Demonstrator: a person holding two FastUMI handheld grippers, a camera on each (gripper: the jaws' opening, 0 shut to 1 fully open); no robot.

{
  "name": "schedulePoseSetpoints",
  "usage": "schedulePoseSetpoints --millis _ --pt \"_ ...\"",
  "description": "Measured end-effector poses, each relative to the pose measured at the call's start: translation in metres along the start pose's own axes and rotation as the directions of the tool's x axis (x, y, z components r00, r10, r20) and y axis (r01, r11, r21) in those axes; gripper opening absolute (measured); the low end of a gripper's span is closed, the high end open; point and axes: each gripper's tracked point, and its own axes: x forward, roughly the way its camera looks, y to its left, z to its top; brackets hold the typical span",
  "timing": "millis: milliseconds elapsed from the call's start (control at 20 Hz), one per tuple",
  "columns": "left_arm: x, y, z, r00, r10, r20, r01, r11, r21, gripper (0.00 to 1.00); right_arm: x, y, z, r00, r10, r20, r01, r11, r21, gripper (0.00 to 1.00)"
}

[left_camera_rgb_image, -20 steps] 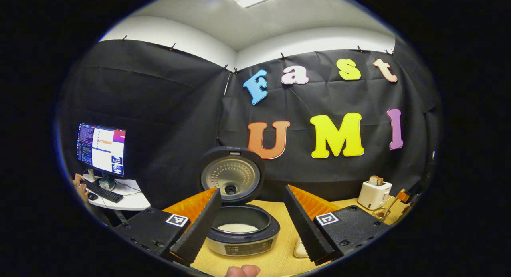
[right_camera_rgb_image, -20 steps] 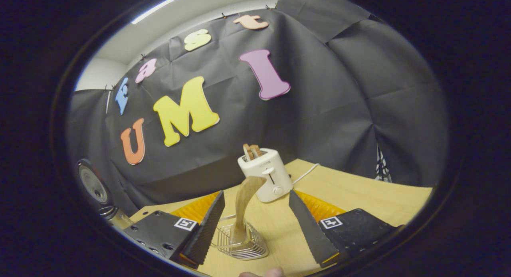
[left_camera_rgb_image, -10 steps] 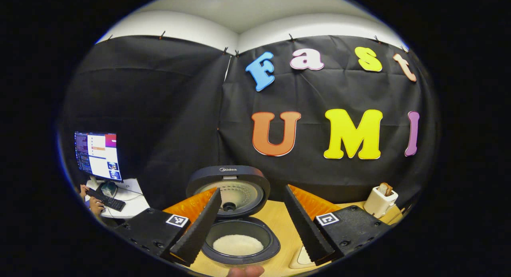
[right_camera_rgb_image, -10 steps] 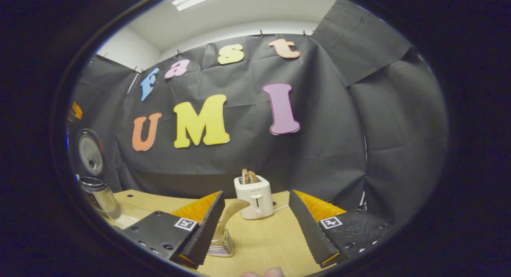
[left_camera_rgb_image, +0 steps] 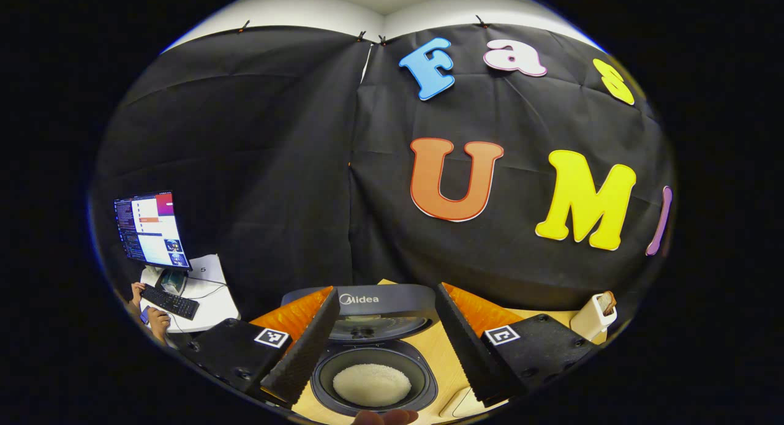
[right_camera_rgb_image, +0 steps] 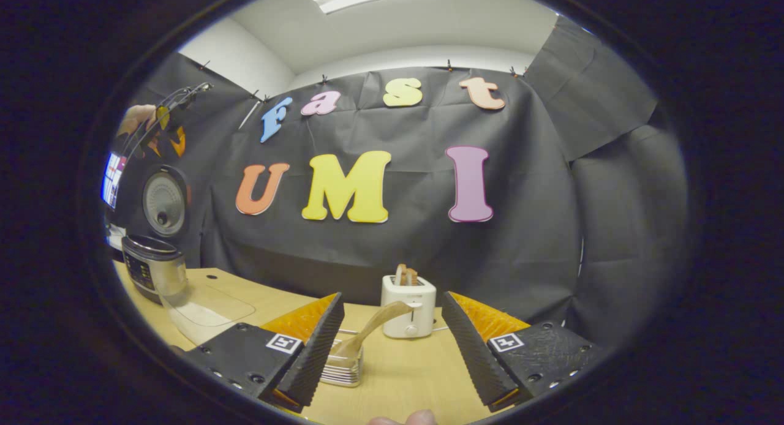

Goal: Close the left gripper, press the button to open the rice cooker; take a wooden spoon from the chopstick holder with the right hand, scoop a spoonful of rice and pour it into the rice cooker, then put the wooden spoon back into the chopstick holder.

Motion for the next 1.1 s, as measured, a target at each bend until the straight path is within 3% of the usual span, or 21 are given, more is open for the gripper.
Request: schedulePoseSetpoints --millis 100,700,900,1100 --pt "0.015 0.004 -0.006 0.999 0.004 -0.054 -0.006 0.999 -0.033 1.00 -0.004 0.007 -0.006 1.000 0.019 -0.006 -0.019 1.000 0.004 0.94" --pt "0.054 0.020 0.005 0.994 0.064 -0.085 -0.064 0.998 0.005 0.94 -0.007 0.032 0.002 0.996 0.078 0.034 -0.080 0.995 0.052 0.94" --pt "0.057 0.031 0.036 0.997 0.078 0.000 -0.078 0.996 -0.035 0.94 -0.007 0.036 -0.003 0.996 0.087 0.025 -0.089 0.993 0.073 0.92" --pt "0.062 0.043 0.031 0.993 0.110 -0.033 -0.110 0.994 -0.016 0.95 -0.005 0.040 -0.008 0.995 0.102 0.008 -0.102 0.991 0.091 0.92"
